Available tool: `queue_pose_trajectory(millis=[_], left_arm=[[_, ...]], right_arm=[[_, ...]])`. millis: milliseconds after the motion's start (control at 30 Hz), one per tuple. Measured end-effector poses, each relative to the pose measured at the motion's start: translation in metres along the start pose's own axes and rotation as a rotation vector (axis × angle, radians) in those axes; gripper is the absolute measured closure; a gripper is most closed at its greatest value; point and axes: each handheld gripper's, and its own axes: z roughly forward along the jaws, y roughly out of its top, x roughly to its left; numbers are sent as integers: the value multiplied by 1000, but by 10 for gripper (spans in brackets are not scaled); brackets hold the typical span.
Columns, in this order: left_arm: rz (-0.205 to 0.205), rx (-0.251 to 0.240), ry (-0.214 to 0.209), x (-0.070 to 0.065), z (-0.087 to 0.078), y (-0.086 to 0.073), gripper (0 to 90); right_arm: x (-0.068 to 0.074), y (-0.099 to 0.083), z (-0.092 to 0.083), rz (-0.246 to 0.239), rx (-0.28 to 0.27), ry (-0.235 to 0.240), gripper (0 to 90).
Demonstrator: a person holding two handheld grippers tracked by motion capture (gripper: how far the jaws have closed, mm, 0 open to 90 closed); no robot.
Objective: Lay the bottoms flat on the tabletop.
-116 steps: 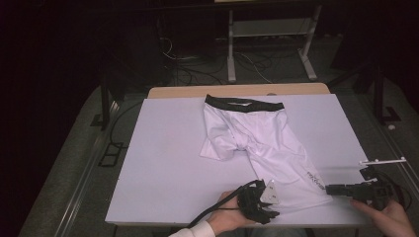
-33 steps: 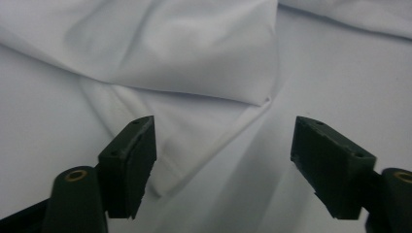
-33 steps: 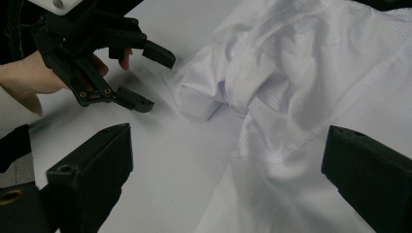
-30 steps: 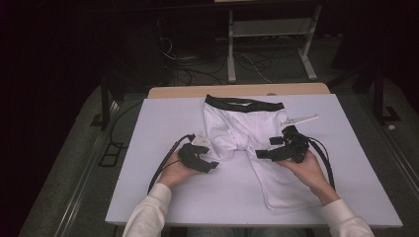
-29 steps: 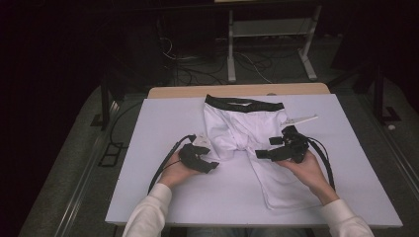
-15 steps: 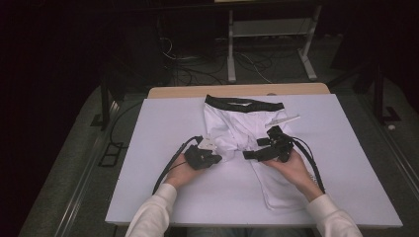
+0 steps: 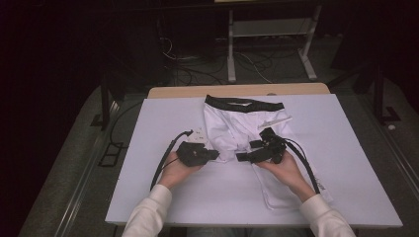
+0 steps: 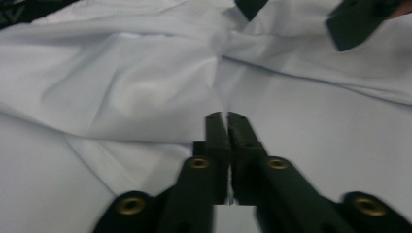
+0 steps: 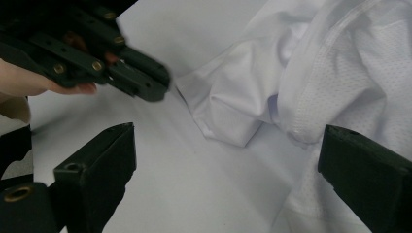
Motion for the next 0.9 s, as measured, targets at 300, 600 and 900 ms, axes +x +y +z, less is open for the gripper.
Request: queue_pose_trajectory(millis=[300,600,900], left_arm=[[43,57,118,-9,39,10,393],[91,79,150,-2,27,36,872],[72,71,173,34,-23,80,866]], right_arm=[[0,-1,4,-3,13,0,68],[3,1,-1,-18,-2,16,93],[14,18,1,-41,-24,42,152]])
